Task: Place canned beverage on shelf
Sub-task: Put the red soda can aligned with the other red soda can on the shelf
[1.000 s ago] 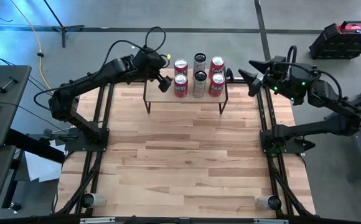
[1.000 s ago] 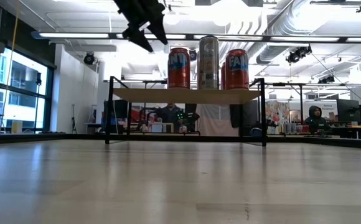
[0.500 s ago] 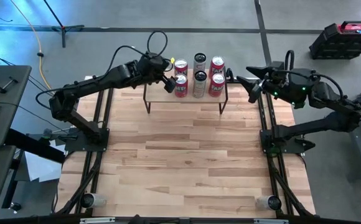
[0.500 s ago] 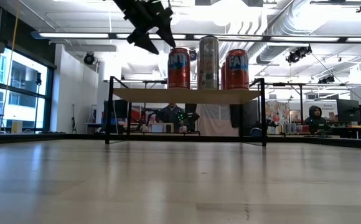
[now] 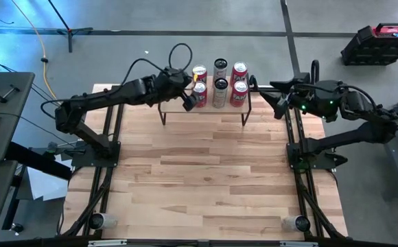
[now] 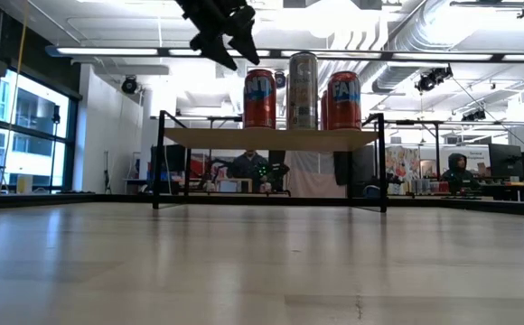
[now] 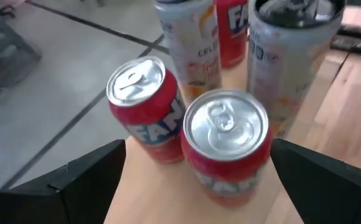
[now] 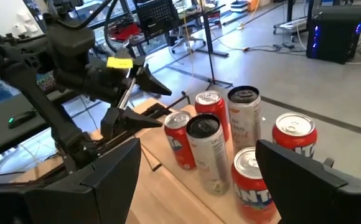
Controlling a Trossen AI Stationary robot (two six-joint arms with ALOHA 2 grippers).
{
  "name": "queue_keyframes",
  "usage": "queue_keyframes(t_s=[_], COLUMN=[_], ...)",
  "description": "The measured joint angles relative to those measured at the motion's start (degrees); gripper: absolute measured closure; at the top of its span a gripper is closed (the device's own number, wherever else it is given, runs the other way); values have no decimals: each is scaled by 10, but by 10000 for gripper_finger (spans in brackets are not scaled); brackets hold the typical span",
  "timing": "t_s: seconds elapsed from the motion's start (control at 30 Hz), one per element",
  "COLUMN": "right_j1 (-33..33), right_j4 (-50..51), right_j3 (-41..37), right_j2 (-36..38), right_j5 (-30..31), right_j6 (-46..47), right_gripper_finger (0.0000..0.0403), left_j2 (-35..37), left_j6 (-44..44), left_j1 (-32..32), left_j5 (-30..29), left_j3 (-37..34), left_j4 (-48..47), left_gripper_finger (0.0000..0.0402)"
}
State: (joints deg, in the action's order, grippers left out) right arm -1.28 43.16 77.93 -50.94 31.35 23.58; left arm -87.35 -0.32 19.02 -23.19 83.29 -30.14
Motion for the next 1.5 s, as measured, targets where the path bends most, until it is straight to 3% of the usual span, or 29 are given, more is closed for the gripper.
queue_keyframes(t_s=[0.13, 0.43, 0.7, 0.93, 1.17, 1.5], right_j1=[6, 22, 29, 29, 29, 29], right_j4=[1, 24, 30, 30, 30, 29], right_j3=[0, 0, 0, 0, 0, 0], right_j2=[0, 0, -3, -6, -5, -6], right_j5=[0, 1, 2, 22, 27, 36], right_j6=[10, 49, 51, 46, 46, 47], right_gripper_finger=[100, 100, 100, 100, 100, 100], left_j2=[0, 6, 6, 5, 5, 5], left_j6=[-16, -30, -40, -56, -52, -56], left_j1=[-1, 20, 58, 80, 78, 66], left_j5=[-36, -58, -17, 0, 23, 33], left_j3=[0, 0, -3, -47, -77, -85], left_j4=[-17, -37, -24, 15, 67, 67], left_gripper_finger=[9, 11, 35, 37, 37, 37])
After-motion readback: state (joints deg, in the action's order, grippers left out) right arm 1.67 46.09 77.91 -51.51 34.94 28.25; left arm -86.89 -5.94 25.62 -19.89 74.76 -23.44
